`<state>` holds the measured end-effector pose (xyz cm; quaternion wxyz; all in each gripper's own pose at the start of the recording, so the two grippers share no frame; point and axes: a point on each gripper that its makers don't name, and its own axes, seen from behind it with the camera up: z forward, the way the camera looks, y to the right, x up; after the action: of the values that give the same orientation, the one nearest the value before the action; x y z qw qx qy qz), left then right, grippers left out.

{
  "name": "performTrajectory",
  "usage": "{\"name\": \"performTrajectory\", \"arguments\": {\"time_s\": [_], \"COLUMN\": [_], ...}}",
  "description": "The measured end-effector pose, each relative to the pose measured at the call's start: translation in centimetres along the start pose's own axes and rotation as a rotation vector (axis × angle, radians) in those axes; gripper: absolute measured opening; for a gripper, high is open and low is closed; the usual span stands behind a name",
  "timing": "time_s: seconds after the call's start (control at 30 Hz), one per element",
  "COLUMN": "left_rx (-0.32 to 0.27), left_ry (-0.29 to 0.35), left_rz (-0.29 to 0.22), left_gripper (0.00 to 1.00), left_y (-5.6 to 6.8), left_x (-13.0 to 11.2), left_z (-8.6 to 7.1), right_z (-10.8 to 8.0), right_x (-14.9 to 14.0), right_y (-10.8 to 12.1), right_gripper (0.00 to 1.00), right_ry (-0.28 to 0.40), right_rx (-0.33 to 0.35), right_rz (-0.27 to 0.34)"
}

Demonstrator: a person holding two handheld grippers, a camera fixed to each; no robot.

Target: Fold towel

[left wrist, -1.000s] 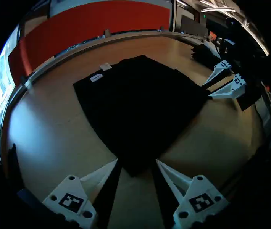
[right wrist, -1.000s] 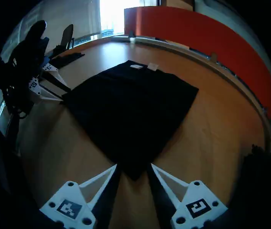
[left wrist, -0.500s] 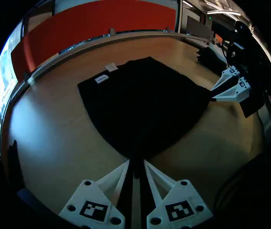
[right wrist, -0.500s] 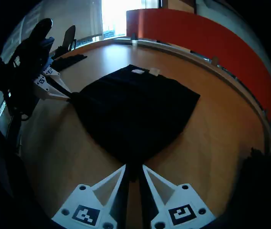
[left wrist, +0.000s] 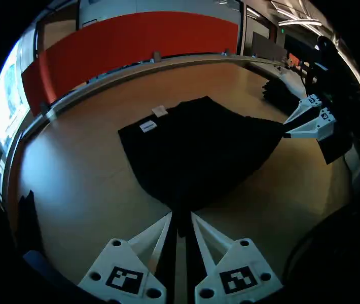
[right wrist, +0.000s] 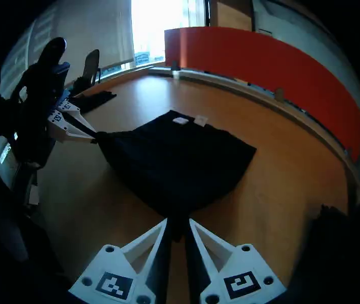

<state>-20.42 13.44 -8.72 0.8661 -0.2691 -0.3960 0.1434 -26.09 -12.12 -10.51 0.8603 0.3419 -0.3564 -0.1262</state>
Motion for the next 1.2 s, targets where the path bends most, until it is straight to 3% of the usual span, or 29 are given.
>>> {"name": "performTrajectory", "arguments": {"time_s": [0.5, 1.2], "left_rx": [-0.003, -0.024], "left_ry": [0.051, 0.069], "left_rz": [0.001, -0.021], "left_gripper": [0.1, 0.1], "left_y": [1.0, 2.4], "left_x": [3.2, 4.1], "left_z": [-5.0, -8.9], "right_z": [-4.2, -8.0], "right_x": [3.3, 5.0], "right_y": [-0.9, -2.6], "right_gripper": [0.15, 0.15], "right_ry": [0.053, 0.091], "right_rx": [-0.002, 0.007], "right_rz": [0.001, -0.007]}}
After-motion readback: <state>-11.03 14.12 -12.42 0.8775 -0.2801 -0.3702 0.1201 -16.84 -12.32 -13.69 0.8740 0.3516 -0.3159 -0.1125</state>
